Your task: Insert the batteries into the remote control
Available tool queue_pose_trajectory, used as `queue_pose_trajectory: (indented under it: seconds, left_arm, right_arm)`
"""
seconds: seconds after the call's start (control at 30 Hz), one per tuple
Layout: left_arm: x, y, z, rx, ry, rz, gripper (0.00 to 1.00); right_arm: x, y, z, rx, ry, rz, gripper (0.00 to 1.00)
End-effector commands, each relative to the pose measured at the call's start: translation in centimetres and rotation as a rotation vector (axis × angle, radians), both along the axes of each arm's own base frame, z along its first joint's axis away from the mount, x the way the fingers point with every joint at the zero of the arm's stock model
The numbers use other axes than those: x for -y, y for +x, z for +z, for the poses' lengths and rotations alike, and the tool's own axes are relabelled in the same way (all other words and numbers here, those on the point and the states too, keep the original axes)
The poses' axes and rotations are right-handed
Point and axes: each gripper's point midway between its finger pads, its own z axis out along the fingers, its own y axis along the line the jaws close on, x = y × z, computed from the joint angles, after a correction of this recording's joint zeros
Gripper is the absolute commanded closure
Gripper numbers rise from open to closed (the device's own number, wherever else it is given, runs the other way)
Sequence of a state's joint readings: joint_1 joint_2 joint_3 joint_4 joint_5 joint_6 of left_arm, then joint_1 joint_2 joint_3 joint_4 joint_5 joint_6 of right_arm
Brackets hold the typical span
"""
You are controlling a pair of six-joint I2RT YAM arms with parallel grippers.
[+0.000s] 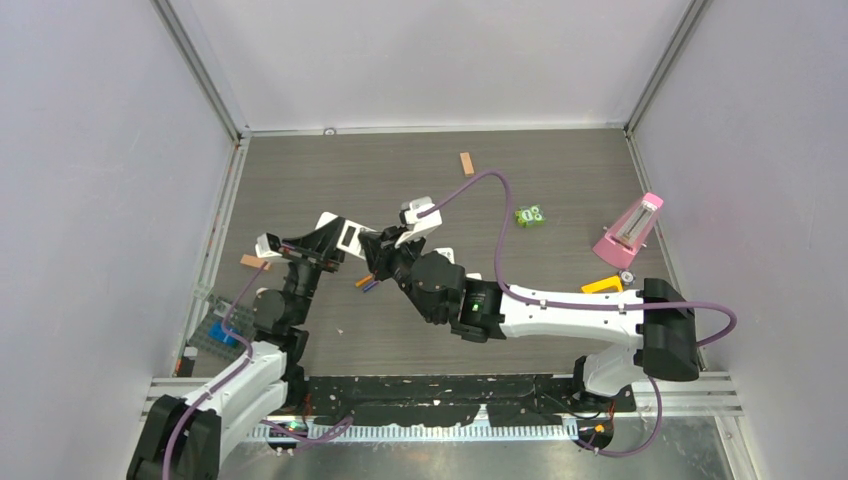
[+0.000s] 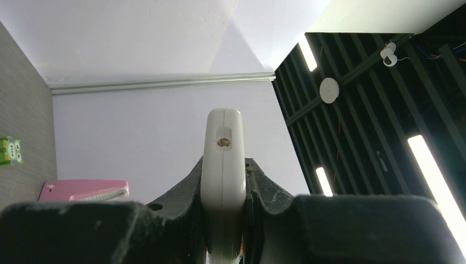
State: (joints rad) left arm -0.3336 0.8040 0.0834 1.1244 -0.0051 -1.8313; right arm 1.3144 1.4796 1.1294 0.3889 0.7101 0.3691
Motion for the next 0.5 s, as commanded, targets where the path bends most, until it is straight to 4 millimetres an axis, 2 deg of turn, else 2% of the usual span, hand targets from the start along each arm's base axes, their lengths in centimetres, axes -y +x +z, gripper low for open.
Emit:
queue_pose_trajectory:
  seconds: [0.0, 0.47]
  left_arm:
    - [-0.3, -1.8, 3.6, 0.137, -0.079, -0.035, 1.0]
    - [-0.3, -1.9, 3.9, 0.149, -0.092, -0.039, 1.0]
  right_arm:
    - [0.7, 0.2, 0.3, -0.002, 0.027, -0.043, 0.82]
    - [2.4, 1.1, -1.1, -0.033, -0.013, -0.18, 0.8]
